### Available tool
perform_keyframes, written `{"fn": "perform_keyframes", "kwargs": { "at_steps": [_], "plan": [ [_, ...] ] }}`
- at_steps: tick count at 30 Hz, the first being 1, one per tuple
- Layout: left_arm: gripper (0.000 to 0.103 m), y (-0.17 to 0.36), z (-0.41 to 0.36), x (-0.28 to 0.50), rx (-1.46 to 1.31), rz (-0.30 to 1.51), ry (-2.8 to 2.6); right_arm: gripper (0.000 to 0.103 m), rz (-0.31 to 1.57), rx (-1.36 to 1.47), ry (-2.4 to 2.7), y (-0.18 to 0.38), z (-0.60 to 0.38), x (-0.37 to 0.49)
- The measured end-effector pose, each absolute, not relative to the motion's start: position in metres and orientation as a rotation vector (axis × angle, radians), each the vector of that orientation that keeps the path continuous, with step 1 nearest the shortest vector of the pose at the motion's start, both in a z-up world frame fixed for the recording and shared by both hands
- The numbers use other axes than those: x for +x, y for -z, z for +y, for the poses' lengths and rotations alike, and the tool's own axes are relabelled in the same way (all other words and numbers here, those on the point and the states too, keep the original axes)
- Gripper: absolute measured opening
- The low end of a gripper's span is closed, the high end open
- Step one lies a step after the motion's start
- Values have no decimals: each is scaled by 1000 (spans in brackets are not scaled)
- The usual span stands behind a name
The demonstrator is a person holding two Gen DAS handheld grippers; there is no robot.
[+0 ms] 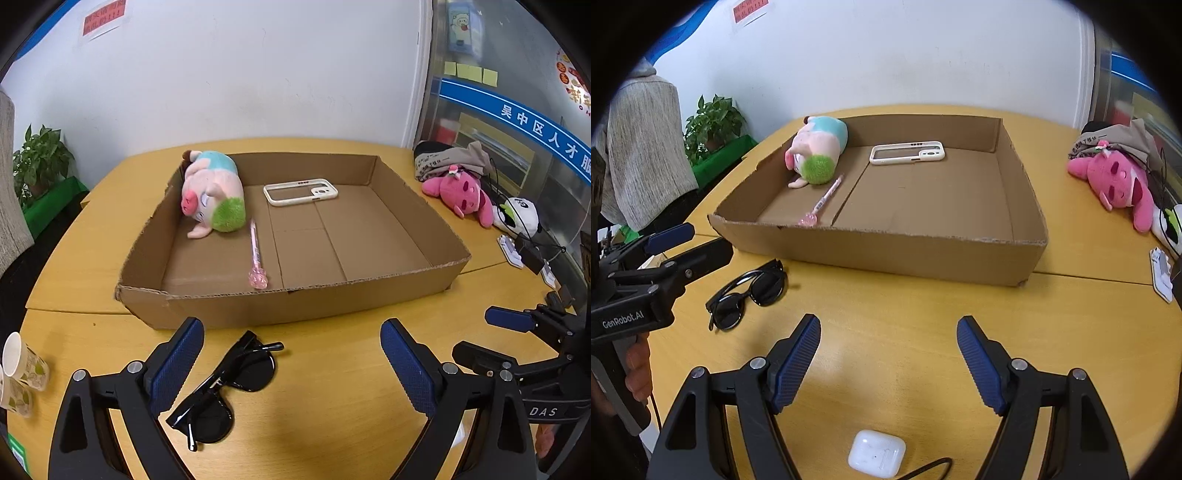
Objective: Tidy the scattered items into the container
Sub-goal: 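Move the right tool to the white earbud case on the table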
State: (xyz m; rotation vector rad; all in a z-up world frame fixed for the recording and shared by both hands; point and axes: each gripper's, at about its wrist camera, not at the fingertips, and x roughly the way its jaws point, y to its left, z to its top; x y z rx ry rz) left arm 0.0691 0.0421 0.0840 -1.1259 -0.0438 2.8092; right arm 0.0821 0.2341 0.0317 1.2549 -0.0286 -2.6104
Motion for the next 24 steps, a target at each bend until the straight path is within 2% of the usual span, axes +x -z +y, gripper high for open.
{"fn": "perform_keyframes", "kwargs": {
  "at_steps": [7,15,24],
  "plan": [
    [98,-69,48,66,-1172,-54,-2730,76,-22,1307,2547,-8,239,94],
    [98,-26,73,70,-1306,-36,-2519,77,7,1482,2386,51,240,124],
    [98,3,104,73,-1400,-103,-2241,78,254,1389,2435,55,220,147]
  ]
}}
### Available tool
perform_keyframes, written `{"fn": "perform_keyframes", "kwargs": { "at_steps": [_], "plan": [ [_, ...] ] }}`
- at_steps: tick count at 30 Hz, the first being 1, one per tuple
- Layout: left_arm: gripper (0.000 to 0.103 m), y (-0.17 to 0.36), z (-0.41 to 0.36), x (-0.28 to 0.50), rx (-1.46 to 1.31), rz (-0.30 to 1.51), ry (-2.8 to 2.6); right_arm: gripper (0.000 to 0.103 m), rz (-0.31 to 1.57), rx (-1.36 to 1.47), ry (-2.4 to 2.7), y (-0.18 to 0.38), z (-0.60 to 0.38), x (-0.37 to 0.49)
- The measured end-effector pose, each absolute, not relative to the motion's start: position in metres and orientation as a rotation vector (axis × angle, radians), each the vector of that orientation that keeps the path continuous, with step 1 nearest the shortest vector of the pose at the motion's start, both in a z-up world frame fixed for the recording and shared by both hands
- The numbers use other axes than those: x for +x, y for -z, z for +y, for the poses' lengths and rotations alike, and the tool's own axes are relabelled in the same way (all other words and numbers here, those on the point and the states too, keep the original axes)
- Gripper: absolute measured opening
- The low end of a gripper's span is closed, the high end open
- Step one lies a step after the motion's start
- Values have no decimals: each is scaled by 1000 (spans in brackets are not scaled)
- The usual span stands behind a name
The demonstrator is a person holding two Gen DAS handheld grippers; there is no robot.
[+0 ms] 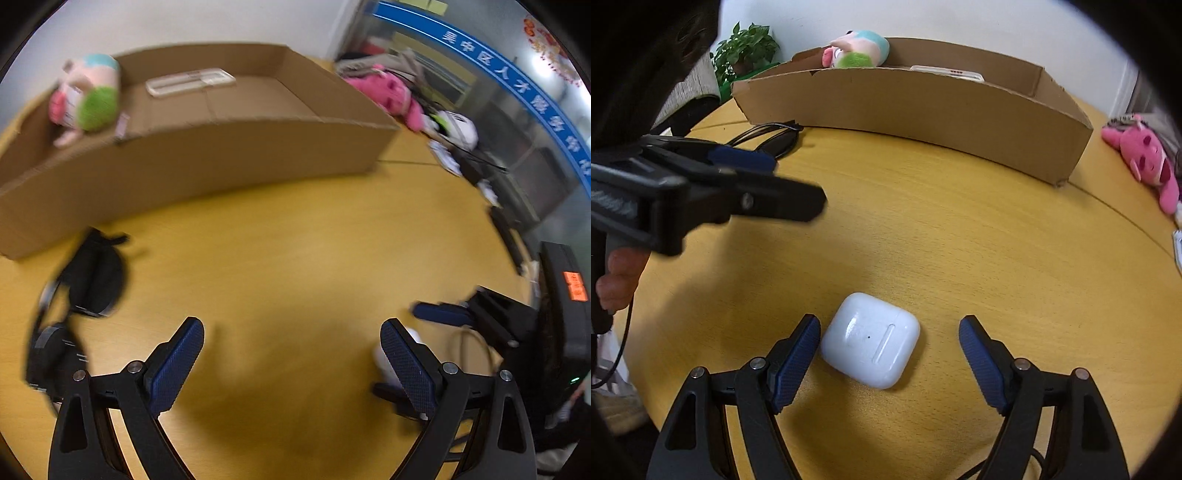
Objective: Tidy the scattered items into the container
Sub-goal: 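Move the right tool to the white earbud case on the table, then close the left tool on the earbud case while the right tool pinches it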
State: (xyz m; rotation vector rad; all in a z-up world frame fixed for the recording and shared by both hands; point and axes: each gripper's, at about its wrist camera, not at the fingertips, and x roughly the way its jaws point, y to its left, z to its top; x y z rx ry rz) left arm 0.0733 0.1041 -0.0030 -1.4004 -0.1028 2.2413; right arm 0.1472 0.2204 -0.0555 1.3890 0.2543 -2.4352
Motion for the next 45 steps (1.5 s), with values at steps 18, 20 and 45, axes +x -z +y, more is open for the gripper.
{"fn": "perform_keyframes", "kwargs": {
  "at_steps": [18,20,45],
  "plan": [
    [95,16,135,78,-1408,-62,-1995,52,282,1245,2442,57,217,149],
    [94,16,144,82,-1397,-30,-1948,51,286,1235,2431,57,213,149],
    [22,3,158,85,-1420,-10,-1860,43,253,1145,2377,38,205,151]
  ]
}}
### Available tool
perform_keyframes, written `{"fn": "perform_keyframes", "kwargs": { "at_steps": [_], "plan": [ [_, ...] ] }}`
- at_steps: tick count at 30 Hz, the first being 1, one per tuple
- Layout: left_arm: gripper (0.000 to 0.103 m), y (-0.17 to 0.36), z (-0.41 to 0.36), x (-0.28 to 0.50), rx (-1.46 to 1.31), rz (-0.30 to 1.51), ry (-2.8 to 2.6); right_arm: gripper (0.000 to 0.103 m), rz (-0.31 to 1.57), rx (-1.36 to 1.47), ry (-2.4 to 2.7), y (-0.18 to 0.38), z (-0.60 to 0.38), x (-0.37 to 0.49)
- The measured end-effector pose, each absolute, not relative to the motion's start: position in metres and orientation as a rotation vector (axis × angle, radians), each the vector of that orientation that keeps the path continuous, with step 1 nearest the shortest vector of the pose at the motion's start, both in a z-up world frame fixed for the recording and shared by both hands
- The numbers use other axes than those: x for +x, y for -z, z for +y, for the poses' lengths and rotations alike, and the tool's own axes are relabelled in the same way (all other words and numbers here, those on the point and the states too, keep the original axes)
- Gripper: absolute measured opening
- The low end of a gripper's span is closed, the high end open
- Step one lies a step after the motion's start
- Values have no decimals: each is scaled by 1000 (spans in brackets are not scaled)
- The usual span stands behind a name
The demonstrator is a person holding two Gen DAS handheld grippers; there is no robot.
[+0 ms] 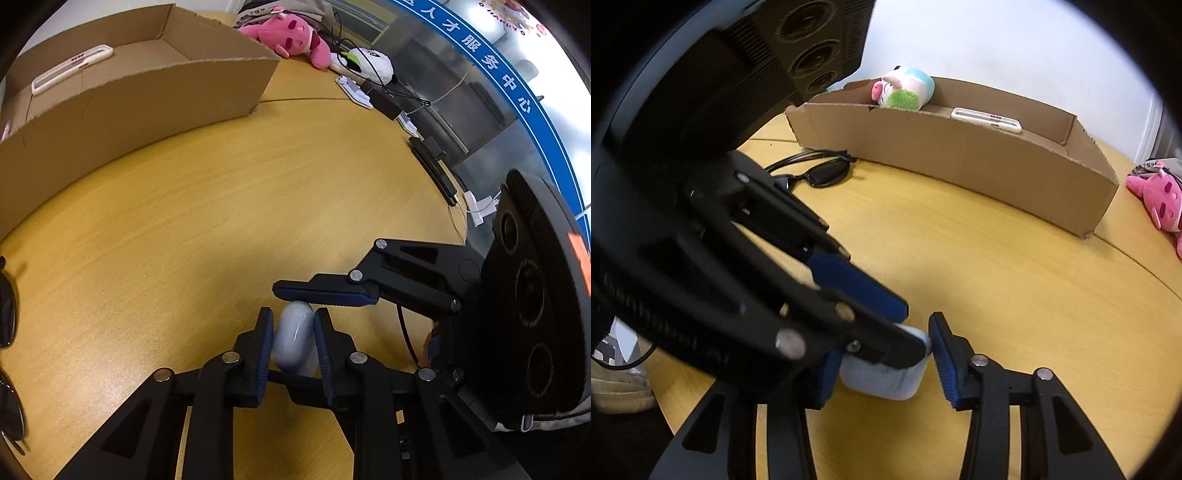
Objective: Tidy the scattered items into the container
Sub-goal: 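Close the left tool on the earbud case while the right tool pinches it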
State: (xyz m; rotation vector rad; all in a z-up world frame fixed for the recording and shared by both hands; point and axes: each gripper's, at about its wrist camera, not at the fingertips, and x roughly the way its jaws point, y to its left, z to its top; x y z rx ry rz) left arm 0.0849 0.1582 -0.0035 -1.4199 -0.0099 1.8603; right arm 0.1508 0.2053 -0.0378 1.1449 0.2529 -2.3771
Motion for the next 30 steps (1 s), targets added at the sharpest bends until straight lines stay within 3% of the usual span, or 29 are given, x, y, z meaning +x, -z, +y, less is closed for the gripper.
{"fn": "perform_keyframes", "kwargs": {
  "at_steps": [5,6,14,15,17,19,21,24,26,27,30],
  "plan": [
    [18,10,155,82,-1442,-43,-1845,43,251,1181,2337,44,204,157],
    [2,12,156,83,-1453,-33,-1849,43,257,1198,2327,47,205,158],
    [2,26,152,77,-1510,-68,-1868,45,297,1263,2331,53,224,171],
    [5,26,151,77,-1502,-90,-1862,45,312,1274,2329,53,226,173],
    [21,25,151,78,-1491,-109,-1856,45,334,1281,2325,52,229,176],
    [58,23,152,79,-1477,-131,-1845,46,348,1285,2312,52,231,180],
    [62,21,155,79,-1459,-166,-1812,47,365,1286,2303,54,233,185],
    [61,23,164,81,-1465,-158,-1767,45,371,1278,2305,54,233,182],
    [51,25,171,82,-1475,-157,-1728,44,377,1261,2298,53,230,184],
    [37,26,174,83,-1485,-146,-1719,44,382,1249,2294,54,229,185],
    [33,23,172,86,-1493,-117,-1729,44,407,1209,2307,53,225,192]
  ]
}}
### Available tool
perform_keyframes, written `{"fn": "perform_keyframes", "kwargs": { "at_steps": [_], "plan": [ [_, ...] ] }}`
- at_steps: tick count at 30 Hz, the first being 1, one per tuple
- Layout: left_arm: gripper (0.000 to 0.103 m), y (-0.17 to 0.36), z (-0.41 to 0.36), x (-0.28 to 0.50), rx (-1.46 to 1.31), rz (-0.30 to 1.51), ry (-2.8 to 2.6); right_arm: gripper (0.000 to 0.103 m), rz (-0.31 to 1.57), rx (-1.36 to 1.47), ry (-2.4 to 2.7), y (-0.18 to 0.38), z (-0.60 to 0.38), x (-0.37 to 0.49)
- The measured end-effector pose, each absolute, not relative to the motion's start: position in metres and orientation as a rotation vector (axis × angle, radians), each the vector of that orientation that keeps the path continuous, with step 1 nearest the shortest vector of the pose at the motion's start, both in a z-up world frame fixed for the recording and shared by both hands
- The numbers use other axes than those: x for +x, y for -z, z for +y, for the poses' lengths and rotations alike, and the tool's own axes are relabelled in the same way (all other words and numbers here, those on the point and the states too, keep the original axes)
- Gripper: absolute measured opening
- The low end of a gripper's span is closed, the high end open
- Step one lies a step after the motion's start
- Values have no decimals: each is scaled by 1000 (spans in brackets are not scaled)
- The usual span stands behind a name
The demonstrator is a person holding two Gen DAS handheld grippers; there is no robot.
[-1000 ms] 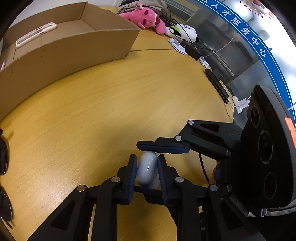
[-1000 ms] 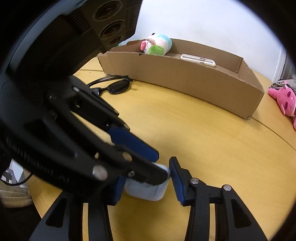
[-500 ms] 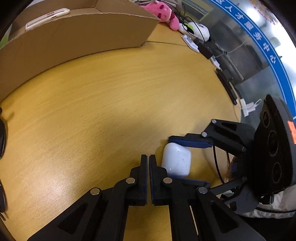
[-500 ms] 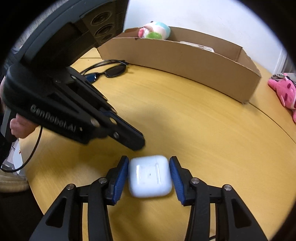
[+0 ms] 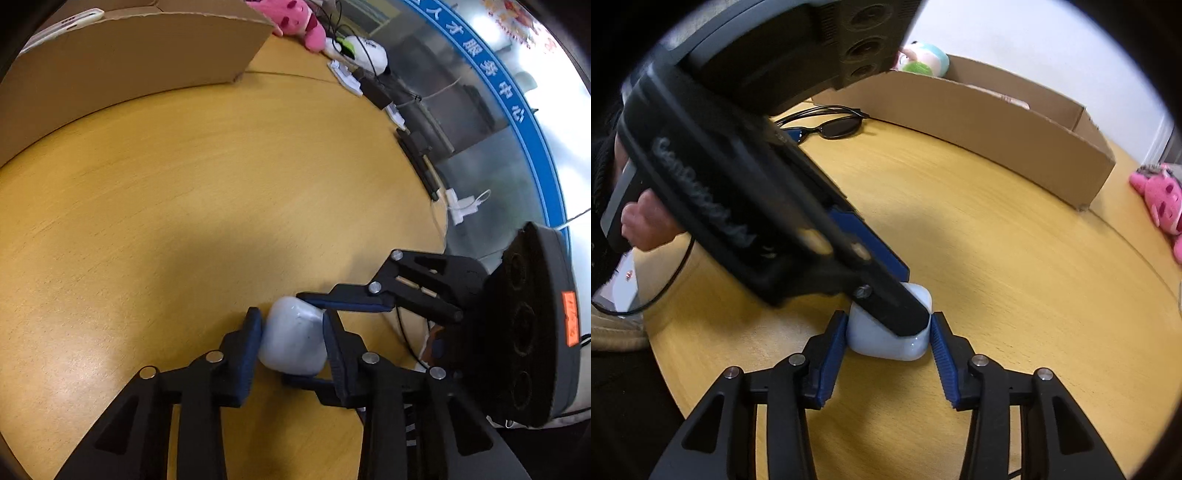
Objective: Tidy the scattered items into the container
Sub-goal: 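Close the left tool on the earbud case while the right tool pinches it, then carry the earbud case with both tools over the box and lower it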
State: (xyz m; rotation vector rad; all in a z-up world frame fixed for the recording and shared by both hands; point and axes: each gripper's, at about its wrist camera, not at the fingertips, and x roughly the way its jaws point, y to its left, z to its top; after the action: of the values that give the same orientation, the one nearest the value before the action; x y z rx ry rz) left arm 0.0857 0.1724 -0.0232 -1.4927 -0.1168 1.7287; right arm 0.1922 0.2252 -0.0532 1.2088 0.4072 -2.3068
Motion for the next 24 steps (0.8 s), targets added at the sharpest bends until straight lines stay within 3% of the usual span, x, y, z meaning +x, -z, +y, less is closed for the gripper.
{"fn": "perform_keyframes", "kwargs": {
  "at_steps": [7,11,12,13,14,15,16,18,19,20,24],
  "plan": [
    [21,7,167,88,-1457,-104,-1784,43,391,1164,2330,46,231,194],
    [21,1,157,81,-1422,-145,-1779,43,397,1115,2345,36,232,191],
    [26,2,153,79,-1422,-166,-1772,43,398,1102,2346,34,231,192],
    [43,4,150,78,-1426,-170,-1776,43,403,1094,2344,33,231,192],
    [52,6,149,77,-1429,-166,-1782,43,412,1082,2342,32,230,193],
    [59,7,148,76,-1431,-174,-1776,43,419,1065,2342,30,230,195],
    [59,9,146,75,-1432,-191,-1758,43,420,1051,2339,28,230,196],
    [53,11,146,76,-1430,-210,-1715,43,424,1032,2335,25,229,198],
    [39,10,148,78,-1423,-213,-1688,43,427,1031,2332,24,229,197],
    [31,9,151,80,-1415,-212,-1671,43,431,1035,2327,24,229,197],
    [28,5,158,81,-1418,-177,-1676,43,446,1052,2308,26,224,190]
  ]
}}
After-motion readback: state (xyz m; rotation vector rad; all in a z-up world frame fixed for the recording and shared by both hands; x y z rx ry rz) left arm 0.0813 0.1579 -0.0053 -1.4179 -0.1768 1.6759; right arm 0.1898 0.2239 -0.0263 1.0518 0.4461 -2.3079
